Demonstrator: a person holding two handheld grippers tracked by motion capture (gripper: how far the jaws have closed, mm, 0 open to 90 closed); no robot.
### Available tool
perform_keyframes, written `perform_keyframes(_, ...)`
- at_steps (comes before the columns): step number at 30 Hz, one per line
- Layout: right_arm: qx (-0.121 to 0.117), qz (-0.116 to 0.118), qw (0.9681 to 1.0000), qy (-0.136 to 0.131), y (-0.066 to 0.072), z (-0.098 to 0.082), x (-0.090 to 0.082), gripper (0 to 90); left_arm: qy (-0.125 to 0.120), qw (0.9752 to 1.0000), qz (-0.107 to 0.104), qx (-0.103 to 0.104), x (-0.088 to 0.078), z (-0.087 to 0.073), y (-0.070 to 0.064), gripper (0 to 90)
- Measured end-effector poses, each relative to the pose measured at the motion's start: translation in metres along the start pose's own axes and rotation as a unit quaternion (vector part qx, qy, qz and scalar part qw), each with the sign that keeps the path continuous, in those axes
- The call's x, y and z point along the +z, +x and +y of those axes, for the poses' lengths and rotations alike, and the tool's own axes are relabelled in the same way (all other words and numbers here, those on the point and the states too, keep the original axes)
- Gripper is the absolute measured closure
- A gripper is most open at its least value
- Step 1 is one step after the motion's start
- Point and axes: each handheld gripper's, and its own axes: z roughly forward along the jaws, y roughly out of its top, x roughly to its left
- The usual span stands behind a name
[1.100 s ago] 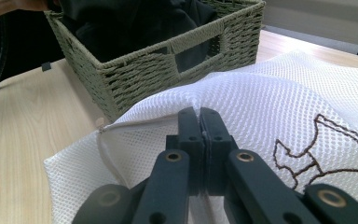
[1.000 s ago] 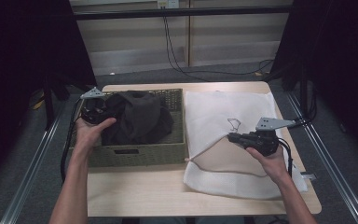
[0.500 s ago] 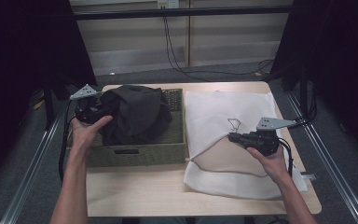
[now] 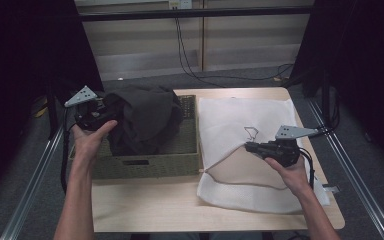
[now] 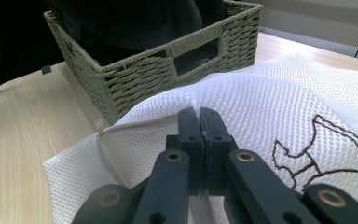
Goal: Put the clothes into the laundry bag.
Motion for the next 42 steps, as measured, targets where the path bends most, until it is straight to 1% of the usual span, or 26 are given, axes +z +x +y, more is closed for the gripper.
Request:
perform_keyframes(2, 0.0, 0.0, 1.0, 0.0, 0.0, 0.0, 0.0, 88.8, -0.008, 0.9999, 0.0, 0.006, -0.002, 0.003, -0.002, 68.7)
perform_keyframes(4, 0.001, 0.0, 1.0, -0.001, 0.0, 0.0, 0.0, 88.8, -0.014, 0.9999, 0.004, 0.006, -0.004, 0.006, -0.004, 68.7)
perform_keyframes(5, 0.001, 0.0, 1.0, -0.001, 0.0, 0.0, 0.0, 88.8, -0.019, 0.9998, -0.003, 0.006, -0.004, 0.007, -0.004, 68.7)
perform_keyframes(6, 0.001, 0.0, 1.0, -0.001, 0.0, 0.0, 0.0, 88.8, -0.021, 0.9998, 0.0, 0.004, -0.005, 0.009, -0.005, 68.7)
perform_keyframes(7, 0.001, 0.0, 1.0, -0.001, 0.0, 0.0, 0.0, 88.8, -0.023, 0.9997, -0.002, 0.006, -0.005, 0.01, -0.005, 68.7)
perform_keyframes(8, 0.001, 0.0, 1.0, -0.001, 0.0, 0.0, 0.0, 88.8, -0.023, 0.9997, 0.001, 0.009, -0.006, 0.012, -0.006, 68.7)
perform_keyframes(9, 0.001, 0.0, 1.0, -0.001, 0.0, 0.0, 0.0, 88.8, -0.028, 0.9996, -0.005, 0.008, -0.006, 0.013, -0.006, 68.7)
perform_keyframes(10, 0.001, 0.0, 1.0, -0.001, 0.0, 0.0, 0.0, 88.8, -0.029, 0.9996, 0.001, 0.007, -0.007, 0.015, -0.007, 68.7)
perform_keyframes(11, 0.001, 0.0, 1.0, -0.001, 0.0, 0.0, 0.0, 88.8, -0.037, 0.9993, -0.006, 0.008, -0.007, 0.017, -0.008, 68.7)
perform_keyframes(13, 0.002, 0.0, 1.0, -0.002, 0.0, 0.0, 0.0, 88.8, -0.038, 0.9992, 0.0, 0.012, -0.009, 0.02, -0.01, 68.7)
perform_keyframes(14, 0.002, 0.0, 1.0, -0.002, 0.0, 0.0, 0.0, 88.8, -0.045, 0.9989, -0.006, 0.012, -0.01, 0.021, -0.01, 68.7)
perform_keyframes(16, 0.002, 0.0, 1.0, -0.002, 0.0, 0.0, 0.0, 88.8, -0.051, 0.9986, -0.012, 0.008, -0.011, 0.023, -0.011, 68.7)
perform_keyframes(23, 0.002, -0.001, 1.0, -0.003, 0.0, 0.0, -0.001, 88.8, -0.062, 0.9979, -0.01, 0.017, -0.02, 0.035, -0.016, 68.7)
perform_keyframes(25, 0.002, -0.001, 1.0, -0.003, 0.0, 0.0, -0.001, 88.8, -0.069, 0.9974, -0.008, 0.018, -0.023, 0.038, -0.016, 68.7)
perform_keyframes(27, 0.003, -0.001, 1.0, -0.002, 0.0, 0.0, -0.001, 88.8, -0.076, 0.9969, -0.014, 0.017, -0.027, 0.041, -0.017, 68.7)
perform_keyframes(28, 0.002, -0.002, 1.0, -0.002, 0.0, 0.0, -0.001, 88.8, -0.079, 0.9967, -0.011, 0.019, -0.028, 0.042, -0.017, 68.7)
perform_keyframes(29, 0.002, -0.002, 1.0, -0.002, 0.0, 0.0, -0.001, 88.8, -0.084, 0.9962, -0.014, 0.017, -0.029, 0.044, -0.017, 68.7)
perform_keyframes(30, 0.001, -0.001, 1.0, -0.003, 0.0, 0.0, 0.0, 88.8, -0.08, 0.9966, -0.01, 0.018, -0.031, 0.045, -0.018, 68.7)
perform_keyframes(31, 0.002, -0.001, 1.0, -0.003, 0.0, 0.0, 0.0, 88.8, -0.088, 0.9959, -0.012, 0.018, -0.031, 0.048, -0.018, 68.7)
perform_keyframes(33, 0.002, -0.002, 1.0, -0.002, 0.0, 0.001, 0.0, 88.8, -0.091, 0.9955, -0.015, 0.021, -0.033, 0.051, -0.018, 68.7)
perform_keyframes(36, 0.001, -0.002, 1.0, -0.002, 0.0, 0.001, 0.0, 88.8, -0.095, 0.9952, -0.013, 0.021, -0.035, 0.058, -0.021, 68.7)
perform_keyframes(37, 0.002, -0.002, 1.0, -0.003, 0.0, 0.001, 0.0, 88.8, -0.098, 0.9948, -0.012, 0.023, -0.035, 0.06, -0.021, 68.7)
perform_keyframes(38, 0.002, -0.001, 1.0, -0.003, 0.0, 0.001, 0.0, 88.8, -0.097, 0.9947, -0.016, 0.029, -0.036, 0.062, -0.022, 68.7)
perform_keyframes(40, 0.002, -0.002, 1.0, -0.003, 0.0, 0.001, 0.0, 88.8, -0.104, 0.9941, -0.015, 0.027, -0.036, 0.066, -0.024, 68.7)
perform_keyframes(41, 0.001, -0.001, 1.0, -0.003, 0.0, 0.001, 0.0, 88.8, -0.108, 0.9936, -0.018, 0.028, -0.036, 0.068, -0.024, 68.7)
perform_keyframes(42, 0.001, -0.002, 1.0, -0.003, 0.0, 0.001, 0.0, 88.8, -0.107, 0.9937, -0.016, 0.03, -0.036, 0.07, -0.025, 68.7)
